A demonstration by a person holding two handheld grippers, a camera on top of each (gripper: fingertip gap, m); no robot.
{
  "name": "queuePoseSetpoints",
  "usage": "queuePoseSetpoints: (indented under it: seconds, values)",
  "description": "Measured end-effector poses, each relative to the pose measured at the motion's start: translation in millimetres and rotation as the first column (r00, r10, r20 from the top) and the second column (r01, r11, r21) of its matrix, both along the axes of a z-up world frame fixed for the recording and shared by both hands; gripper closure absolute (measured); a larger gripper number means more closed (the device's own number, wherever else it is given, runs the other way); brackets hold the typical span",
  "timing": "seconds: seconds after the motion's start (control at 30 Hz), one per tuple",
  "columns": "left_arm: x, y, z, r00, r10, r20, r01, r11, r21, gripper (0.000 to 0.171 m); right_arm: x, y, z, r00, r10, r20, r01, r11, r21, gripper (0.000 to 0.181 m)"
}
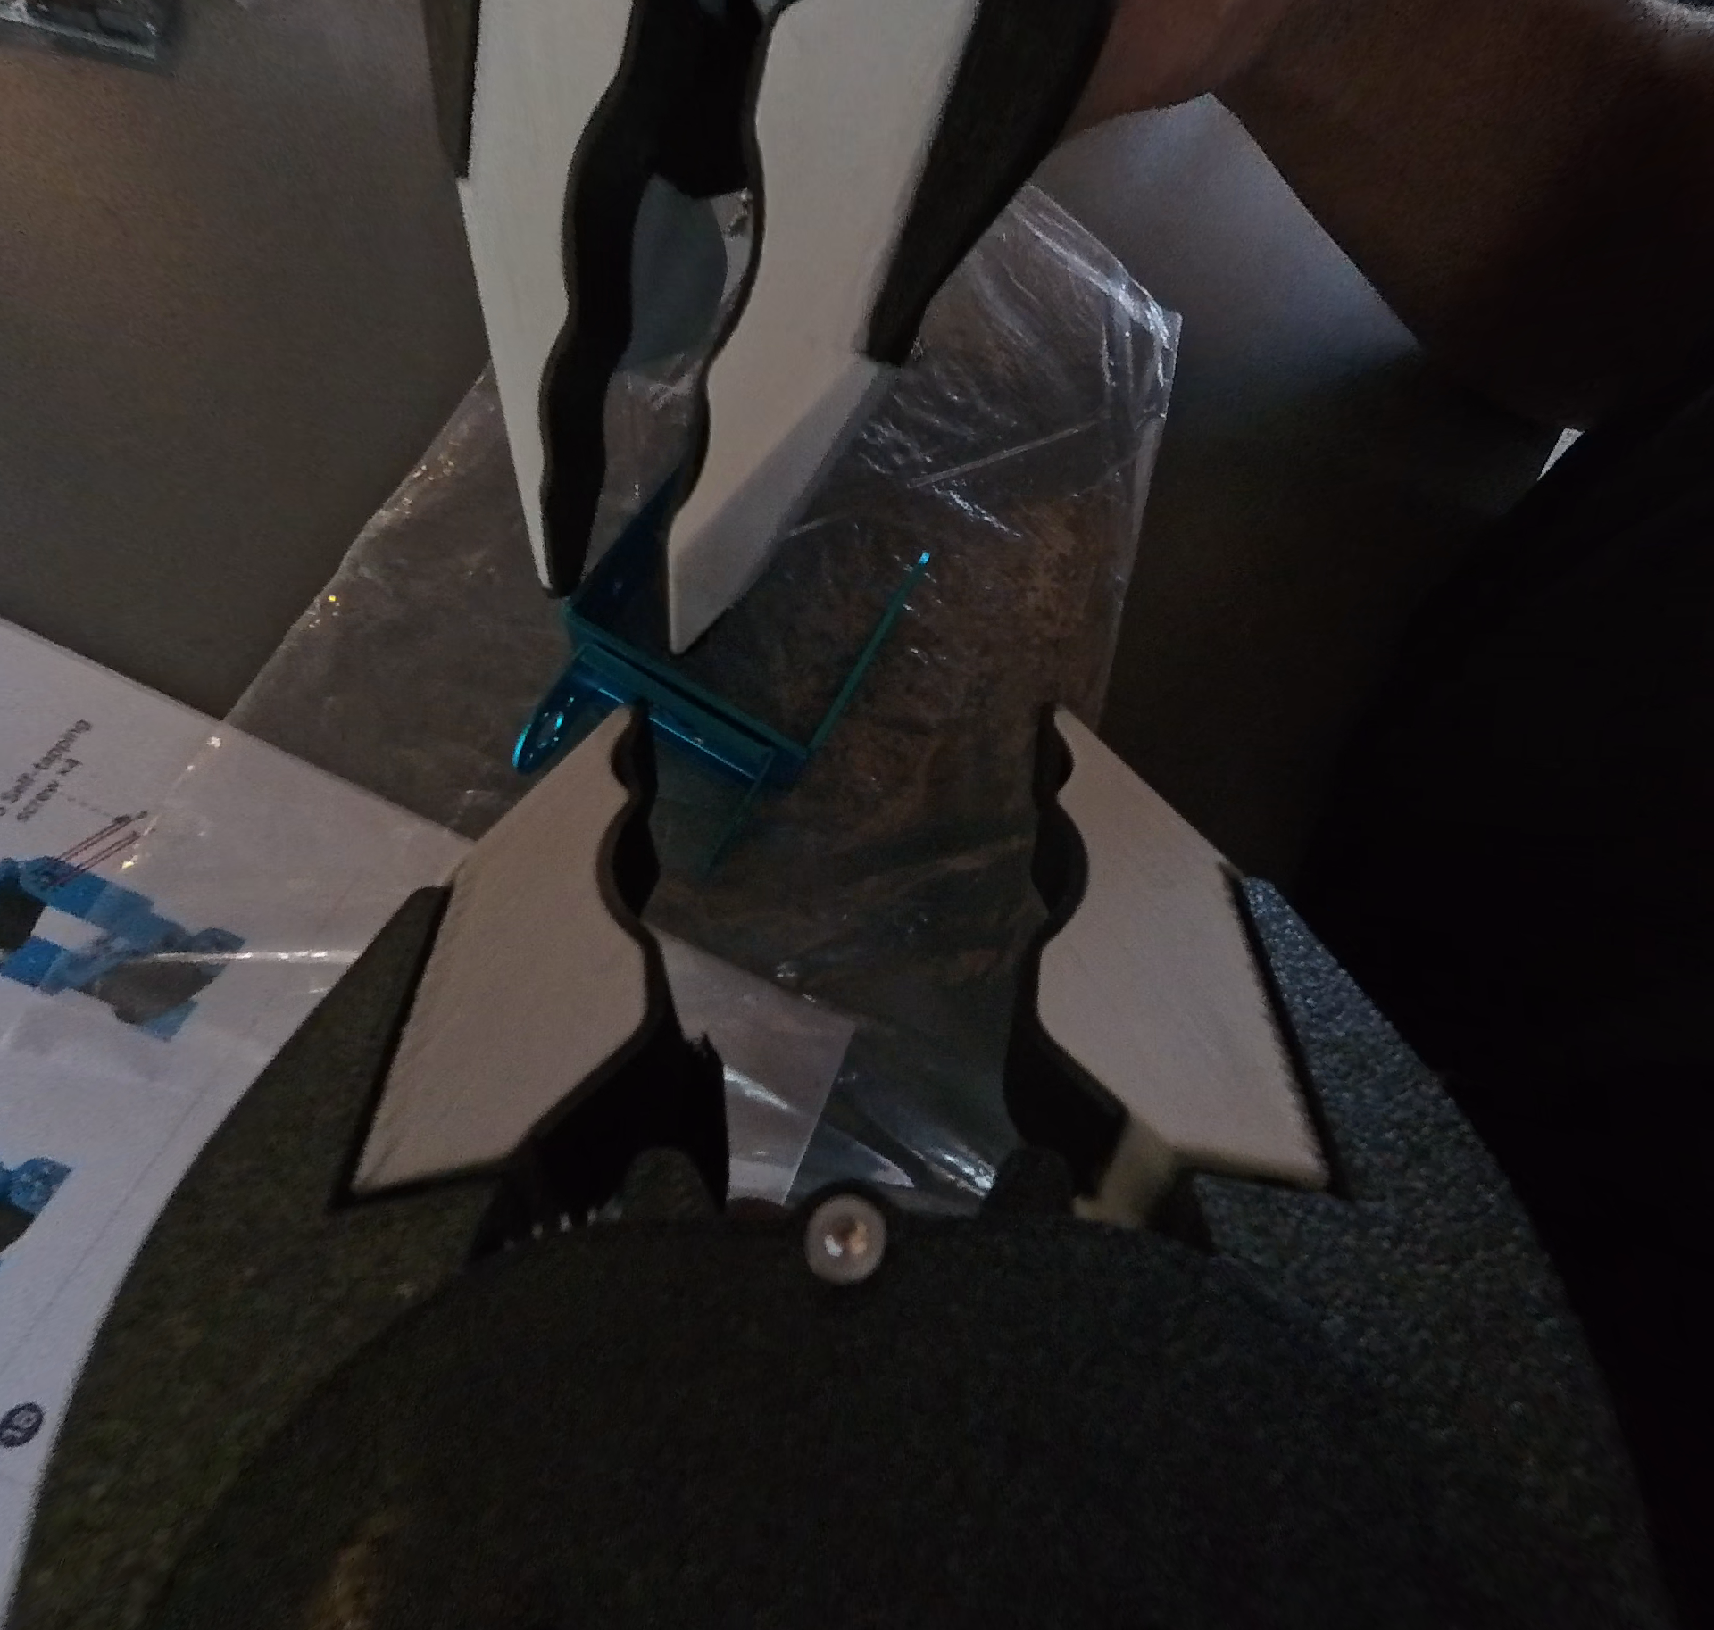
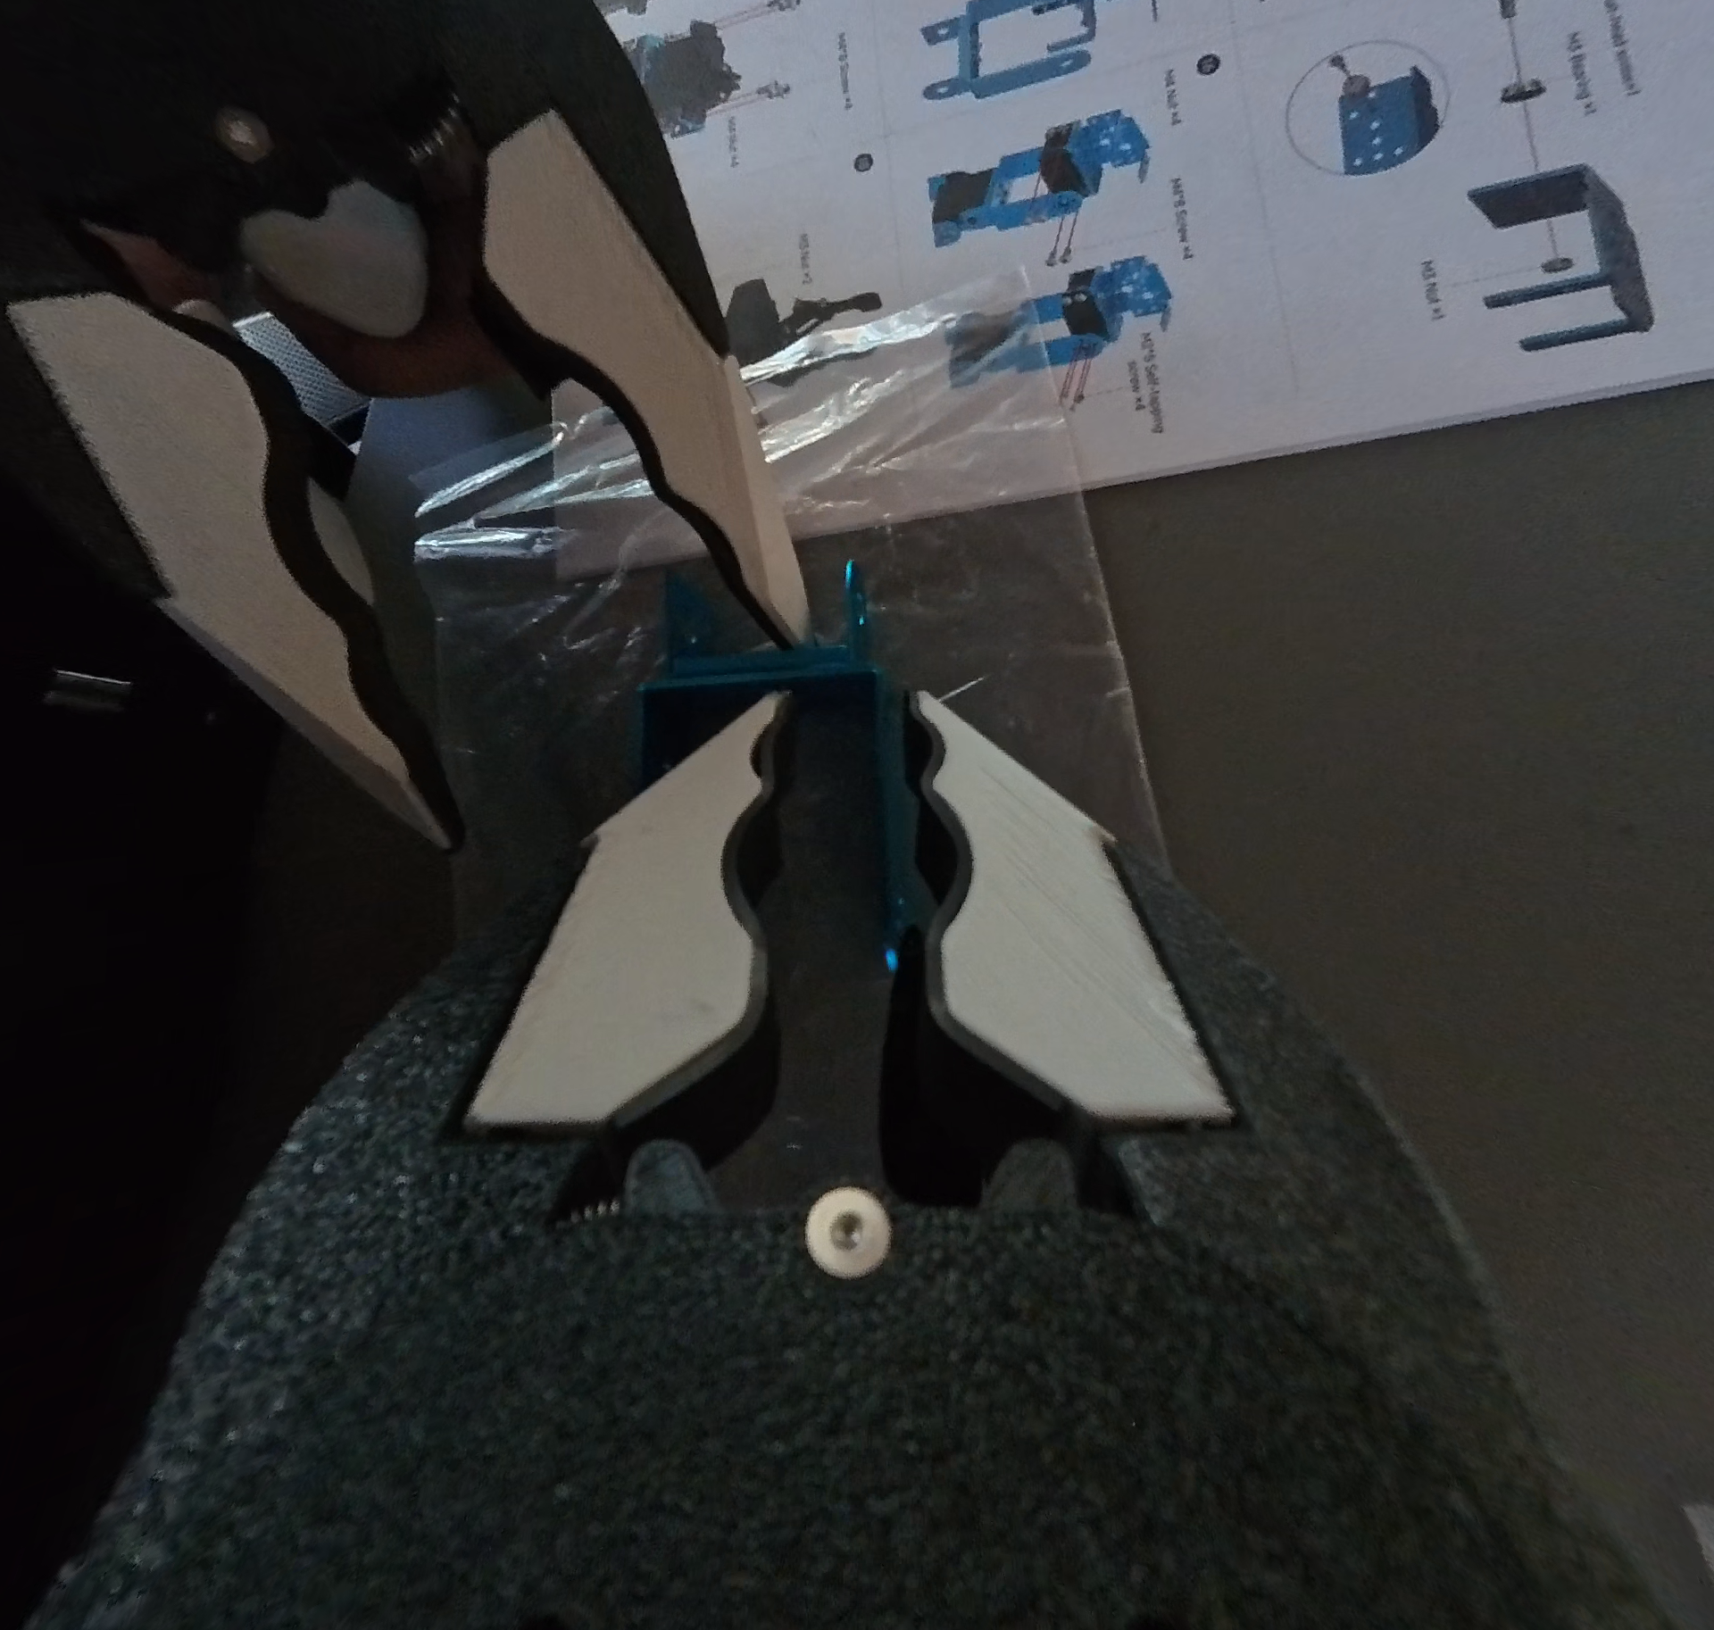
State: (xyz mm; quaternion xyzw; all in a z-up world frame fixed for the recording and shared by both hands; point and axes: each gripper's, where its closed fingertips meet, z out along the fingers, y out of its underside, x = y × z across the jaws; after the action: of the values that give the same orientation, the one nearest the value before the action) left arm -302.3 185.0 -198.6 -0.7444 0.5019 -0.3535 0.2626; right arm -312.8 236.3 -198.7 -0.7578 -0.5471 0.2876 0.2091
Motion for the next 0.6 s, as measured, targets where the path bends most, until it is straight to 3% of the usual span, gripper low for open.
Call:
queuePoseSetpoints:
  seconds: [0.6]
  values:
    - [0.3, -1.4, 0.0, 1.000, -0.006, -0.005, 0.006, 1.000, 0.005, 0.089, -2.8, -2.4, -5.1, 1.000, 0.004, 0.017, -0.004, 1.000, -0.004, 0.156]
